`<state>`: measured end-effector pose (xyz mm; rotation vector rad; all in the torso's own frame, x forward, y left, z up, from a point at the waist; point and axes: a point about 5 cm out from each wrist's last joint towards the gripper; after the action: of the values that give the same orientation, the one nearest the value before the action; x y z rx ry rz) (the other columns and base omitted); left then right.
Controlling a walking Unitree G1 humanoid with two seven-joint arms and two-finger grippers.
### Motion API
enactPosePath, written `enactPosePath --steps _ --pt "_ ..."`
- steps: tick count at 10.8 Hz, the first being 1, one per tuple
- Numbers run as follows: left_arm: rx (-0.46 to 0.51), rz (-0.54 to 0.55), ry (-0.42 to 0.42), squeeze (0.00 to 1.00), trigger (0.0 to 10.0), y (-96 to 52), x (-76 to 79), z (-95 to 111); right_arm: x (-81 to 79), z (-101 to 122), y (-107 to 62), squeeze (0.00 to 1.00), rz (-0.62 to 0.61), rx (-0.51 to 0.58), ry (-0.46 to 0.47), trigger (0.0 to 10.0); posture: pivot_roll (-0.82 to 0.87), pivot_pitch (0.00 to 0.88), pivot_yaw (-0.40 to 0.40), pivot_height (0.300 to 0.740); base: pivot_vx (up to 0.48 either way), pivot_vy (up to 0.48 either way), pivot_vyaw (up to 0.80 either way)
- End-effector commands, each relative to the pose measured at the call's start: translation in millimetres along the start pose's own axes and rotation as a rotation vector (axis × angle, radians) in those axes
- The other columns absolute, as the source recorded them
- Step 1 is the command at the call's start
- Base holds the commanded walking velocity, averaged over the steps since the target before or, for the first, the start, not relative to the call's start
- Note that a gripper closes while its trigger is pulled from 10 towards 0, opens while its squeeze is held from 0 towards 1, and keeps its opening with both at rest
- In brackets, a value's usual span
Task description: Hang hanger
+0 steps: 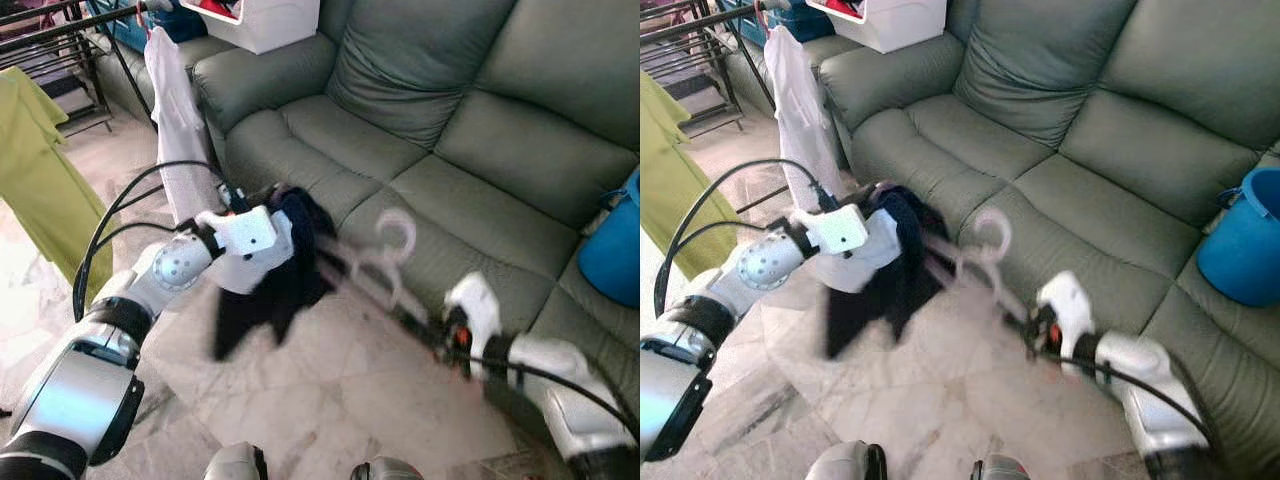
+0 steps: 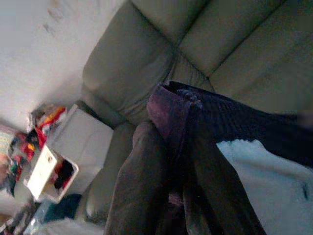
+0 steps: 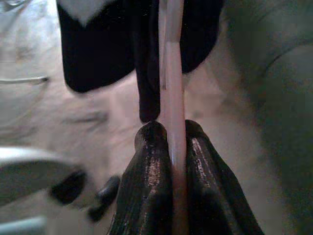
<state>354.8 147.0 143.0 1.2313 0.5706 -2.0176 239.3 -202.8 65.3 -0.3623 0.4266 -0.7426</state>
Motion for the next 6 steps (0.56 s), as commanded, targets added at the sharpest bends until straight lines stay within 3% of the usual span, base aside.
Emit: enactPosePath --steps 1,3,5,6 --pt "0.060 0.025 0.056 0.00 10.0 5.3 -16.4 8.8 -5.7 5.0 -1.6 0.00 0.054 -0.007 -0.001 10.0 -0.08 0.044 -0.026 0.740 0.000 0.000 0.00" --pt "0.087 0.005 0.019 0.00 10.0 5.2 -22.7 10.6 -6.0 -7.7 -2.8 0.00 0.051 -0.066 0.047 10.0 -0.08 0.045 -0.025 0.740 0.000 0.000 0.00" --pt "0.142 -0.001 -0.038 0.00 10.0 5.1 -28.8 16.4 7.2 -20.0 0.0 0.00 -0.082 -0.099 0.149 10.0 -0.08 0.048 -0.026 0.740 0.000 0.000 0.00" --pt "0.185 0.058 -0.084 0.00 10.0 5.4 -40.4 22.8 22.3 -26.4 0.5 0.00 -0.215 -0.080 0.232 10.0 -0.08 0.051 -0.030 0.740 0.000 0.000 0.00"
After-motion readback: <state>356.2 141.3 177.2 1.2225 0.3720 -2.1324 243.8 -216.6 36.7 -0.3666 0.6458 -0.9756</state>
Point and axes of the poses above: a point about 5 cm out from each wrist's last joint towards the gripper, its own y axis pointing out of the wrist towards the gripper, its own z axis along the axis of the wrist's last joint, x = y × z, and after that the axes turned 5 degrees about y, right-handed
